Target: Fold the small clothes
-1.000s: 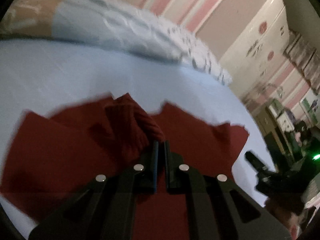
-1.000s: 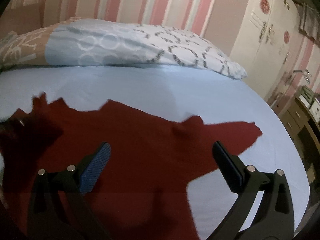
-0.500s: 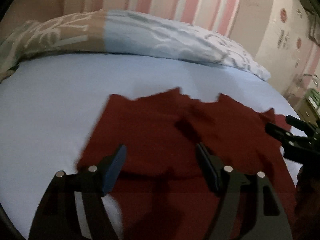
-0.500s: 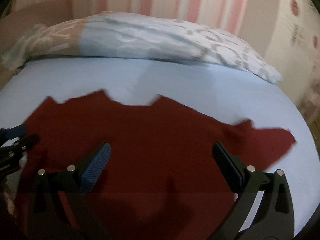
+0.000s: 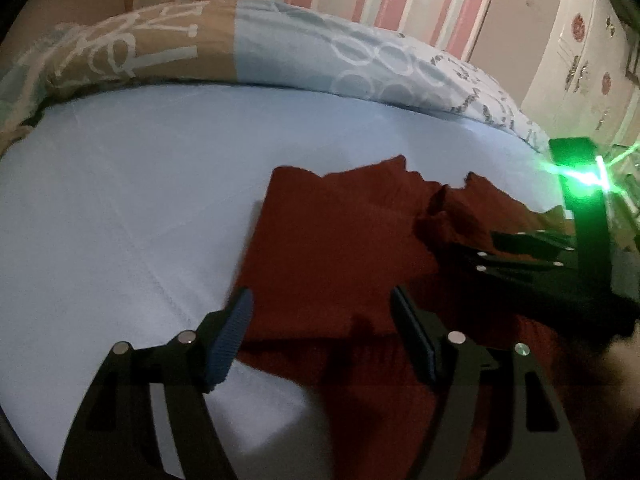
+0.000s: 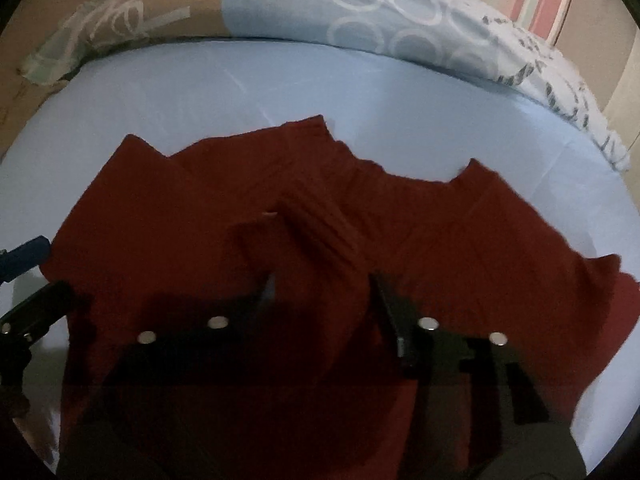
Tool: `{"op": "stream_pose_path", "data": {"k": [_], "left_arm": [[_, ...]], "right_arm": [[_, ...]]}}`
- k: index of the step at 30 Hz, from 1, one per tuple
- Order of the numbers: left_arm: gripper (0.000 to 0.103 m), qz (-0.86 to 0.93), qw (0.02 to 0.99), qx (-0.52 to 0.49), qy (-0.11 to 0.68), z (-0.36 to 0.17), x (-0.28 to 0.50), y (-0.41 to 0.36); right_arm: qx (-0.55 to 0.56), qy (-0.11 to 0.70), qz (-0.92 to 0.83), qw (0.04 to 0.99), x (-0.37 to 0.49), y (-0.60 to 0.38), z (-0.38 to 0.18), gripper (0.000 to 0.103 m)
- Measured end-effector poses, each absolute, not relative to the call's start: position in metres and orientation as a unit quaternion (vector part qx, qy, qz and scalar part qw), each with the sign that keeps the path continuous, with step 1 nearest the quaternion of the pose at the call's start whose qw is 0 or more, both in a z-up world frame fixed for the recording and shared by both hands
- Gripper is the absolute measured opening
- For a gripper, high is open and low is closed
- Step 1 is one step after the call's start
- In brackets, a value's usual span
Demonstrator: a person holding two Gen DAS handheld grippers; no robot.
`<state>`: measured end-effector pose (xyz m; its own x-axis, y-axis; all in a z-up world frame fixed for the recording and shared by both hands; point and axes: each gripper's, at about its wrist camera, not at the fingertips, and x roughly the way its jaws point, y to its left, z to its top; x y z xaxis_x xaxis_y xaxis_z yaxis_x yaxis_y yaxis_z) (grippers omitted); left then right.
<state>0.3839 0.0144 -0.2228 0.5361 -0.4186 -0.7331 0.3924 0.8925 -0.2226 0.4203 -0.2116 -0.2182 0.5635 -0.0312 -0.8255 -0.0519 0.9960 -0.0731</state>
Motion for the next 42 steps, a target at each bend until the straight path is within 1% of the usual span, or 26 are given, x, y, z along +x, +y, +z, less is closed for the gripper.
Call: {"op": "stream_pose_path", "data": {"k": [1,2,3,4,8,11,13,14,15,16,17,18,22,24,26,28,29,30,31,33,35,37,38,39,41,42], "left_arm": [[0.073,-0.237,0.875,-0.018,0.421,-0.221,0.382,0.017],[0.075,-0.243,0.875,-0.021,0.419,-0.219,0.381,0.020],[0.081,-0.248,0.873,-0.026,0.420,-0.219,0.380,0.023],[0.084,-0.248,0.872,-0.034,0.422,-0.220,0.380,0.026],[0.084,-0.267,0.859,-0.050,0.434,-0.227,0.380,0.029],[0.084,-0.279,0.854,-0.042,0.437,-0.227,0.377,0.018],[0.084,-0.290,0.847,-0.035,0.443,-0.228,0.380,0.004],[0.083,-0.285,0.843,-0.017,0.456,-0.232,0.385,-0.009],[0.079,-0.284,0.838,-0.007,0.466,-0.237,0.389,-0.017],[0.051,-0.284,0.833,0.002,0.474,-0.242,0.392,-0.026],[0.040,-0.273,0.831,0.017,0.485,-0.247,0.396,-0.034],[0.040,-0.256,0.834,0.031,0.489,-0.250,0.398,-0.041],[0.027,-0.255,0.840,0.045,0.477,-0.240,0.396,-0.048],[0.027,-0.254,0.838,0.046,0.481,-0.242,0.396,-0.048],[0.027,-0.250,0.836,0.038,0.487,-0.246,0.399,-0.039],[0.034,-0.244,0.838,0.027,0.488,-0.243,0.399,-0.035],[0.035,-0.241,0.839,0.029,0.487,-0.242,0.397,-0.035],[0.039,-0.235,0.841,0.036,0.486,-0.241,0.396,-0.037],[0.045,-0.231,0.843,0.042,0.485,-0.240,0.393,-0.037],[0.048,-0.229,0.844,0.043,0.483,-0.235,0.389,-0.035],[0.052,-0.233,0.850,0.035,0.472,-0.224,0.384,-0.035],[0.066,-0.233,0.858,0.034,0.456,-0.213,0.382,-0.041],[0.068,-0.240,0.859,0.035,0.450,-0.208,0.381,-0.048],[0.068,-0.245,0.858,0.038,0.450,-0.208,0.382,-0.055],[0.068,-0.249,0.856,0.048,0.450,-0.209,0.383,-0.068],[0.068,-0.252,0.856,0.053,0.449,-0.211,0.384,-0.076]], "right_arm": [[-0.042,0.464,0.007,0.885,0.420,-0.215,-0.217,0.029],[-0.037,0.459,0.008,0.888,0.419,-0.218,-0.214,0.018],[-0.027,0.451,0.008,0.892,0.418,-0.225,-0.209,0.016],[-0.020,0.445,0.006,0.895,0.417,-0.229,-0.206,0.015],[-0.006,0.403,-0.028,0.915,0.402,-0.258,-0.184,0.014],[-0.002,0.356,-0.080,0.931,0.383,-0.294,-0.160,0.014],[0.011,0.346,-0.100,0.933,0.376,-0.318,-0.152,0.014],[0.016,0.348,-0.104,0.932,0.375,-0.327,-0.152,0.014],[0.021,0.349,-0.106,0.931,0.374,-0.333,-0.152,0.014],[0.020,0.350,-0.108,0.930,0.372,-0.337,-0.152,0.015],[0.013,0.349,-0.109,0.931,0.371,-0.338,-0.152,0.015],[0.006,0.344,-0.110,0.932,0.370,-0.339,-0.151,0.014],[-0.010,0.305,-0.113,0.946,0.356,-0.351,-0.139,0.014],[-0.001,0.313,-0.118,0.943,0.353,-0.364,-0.147,0.015],[0.032,0.348,-0.111,0.930,0.356,-0.379,-0.169,0.015],[0.056,0.390,-0.106,0.913,0.360,-0.392,-0.197,0.017],[0.067,0.417,-0.105,0.900,0.362,-0.397,-0.211,0.025],[0.081,0.427,-0.102,0.895,0.361,-0.402,-0.217,0.033],[0.102,0.423,-0.100,0.895,0.356,-0.407,-0.218,0.039],[0.121,0.411,-0.104,0.897,0.346,-0.417,-0.210,0.061],[0.124,0.394,-0.111,0.904,0.335,-0.422,-0.196,0.070],[0.106,0.370,-0.114,0.916,0.326,-0.419,-0.177,0.075],[0.086,0.358,-0.117,0.922,0.322,-0.415,-0.168,0.080],[0.071,0.351,-0.122,0.926,0.321,-0.413,-0.163,0.088],[0.044,0.345,-0.139,0.927,0.322,-0.410,-0.156,0.100],[0.041,0.354,-0.143,0.923,0.325,-0.414,-0.157,0.100]]}}
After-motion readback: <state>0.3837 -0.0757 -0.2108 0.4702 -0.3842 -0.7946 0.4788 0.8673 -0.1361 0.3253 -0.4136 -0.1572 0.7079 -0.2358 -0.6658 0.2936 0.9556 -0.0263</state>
